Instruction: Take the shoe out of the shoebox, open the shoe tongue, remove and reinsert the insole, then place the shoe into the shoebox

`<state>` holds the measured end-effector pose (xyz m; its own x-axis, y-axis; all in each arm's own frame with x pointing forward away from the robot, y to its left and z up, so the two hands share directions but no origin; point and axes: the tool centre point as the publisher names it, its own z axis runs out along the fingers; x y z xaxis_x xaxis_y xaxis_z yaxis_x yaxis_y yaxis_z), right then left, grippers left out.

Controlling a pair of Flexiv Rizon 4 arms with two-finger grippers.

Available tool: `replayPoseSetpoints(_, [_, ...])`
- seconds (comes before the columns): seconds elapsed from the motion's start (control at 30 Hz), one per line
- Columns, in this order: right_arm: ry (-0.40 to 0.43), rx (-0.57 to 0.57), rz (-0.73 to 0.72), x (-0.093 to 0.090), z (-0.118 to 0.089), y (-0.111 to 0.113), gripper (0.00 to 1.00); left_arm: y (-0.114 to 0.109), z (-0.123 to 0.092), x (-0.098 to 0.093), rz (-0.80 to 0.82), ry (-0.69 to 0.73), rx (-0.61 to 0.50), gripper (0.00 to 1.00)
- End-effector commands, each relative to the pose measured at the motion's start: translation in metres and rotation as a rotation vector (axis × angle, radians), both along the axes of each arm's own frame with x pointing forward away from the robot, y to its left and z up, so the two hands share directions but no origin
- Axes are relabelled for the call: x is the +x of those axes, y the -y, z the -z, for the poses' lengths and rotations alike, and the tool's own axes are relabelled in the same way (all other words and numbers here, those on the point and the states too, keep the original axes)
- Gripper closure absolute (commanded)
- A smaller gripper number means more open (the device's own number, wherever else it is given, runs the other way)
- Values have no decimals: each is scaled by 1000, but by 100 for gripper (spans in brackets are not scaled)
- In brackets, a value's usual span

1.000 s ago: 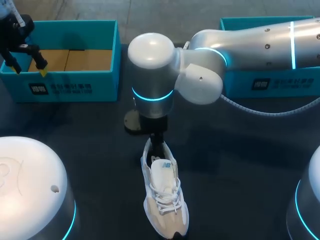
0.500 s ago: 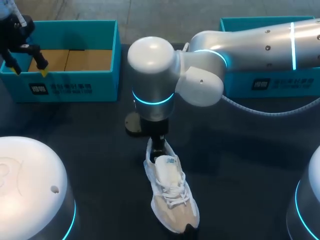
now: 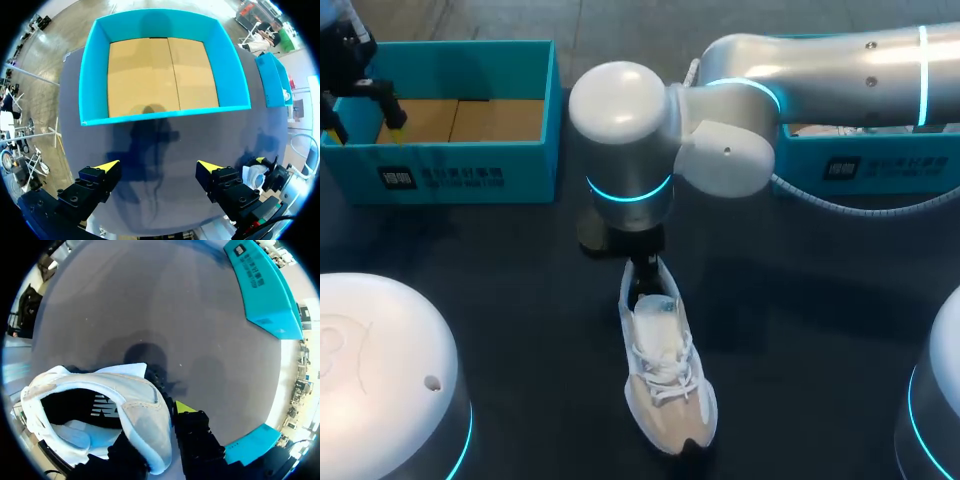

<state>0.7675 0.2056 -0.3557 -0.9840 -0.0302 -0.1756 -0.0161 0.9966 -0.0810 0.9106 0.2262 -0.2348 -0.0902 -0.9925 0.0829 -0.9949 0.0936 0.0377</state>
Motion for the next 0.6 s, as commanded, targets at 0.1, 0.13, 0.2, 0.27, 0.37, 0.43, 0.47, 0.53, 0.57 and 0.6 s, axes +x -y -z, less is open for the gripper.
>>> replayPoseSetpoints(0.1, [19, 1, 18, 4, -21, 13, 100, -7, 1, 9, -4, -31, -6, 0])
replayPoseSetpoints(0.13, [23, 3, 19, 4, -23, 13, 100, -7, 1, 9, -4, -31, -6, 0])
replayPoseSetpoints(0.2, [23, 3, 19, 4, -23, 13, 100, -7, 1, 9, -4, -31, -6, 0])
replayPoseSetpoints(0.27, [23, 3, 19, 4, -23, 13, 100, -7, 1, 9, -4, -31, -6, 0])
replayPoseSetpoints(0.37, [23, 3, 19, 4, -23, 13, 100, -7, 1, 9, -4, -31, -6, 0])
replayPoseSetpoints(0.43, [23, 3, 19, 4, -23, 13, 100, -7, 1, 9, -4, -31, -6, 0])
replayPoseSetpoints(0.47, [23, 3, 19, 4, -23, 13, 100, -7, 1, 9, -4, -31, -6, 0])
replayPoseSetpoints(0.53, [23, 3, 19, 4, -23, 13, 100, -7, 1, 9, -4, -31, -6, 0])
replayPoseSetpoints(0.57, [23, 3, 19, 4, -23, 13, 100, -7, 1, 9, -4, -31, -6, 0])
replayPoseSetpoints(0.6, [23, 3, 19, 4, -23, 13, 100, -7, 1, 9, -4, -31, -6, 0])
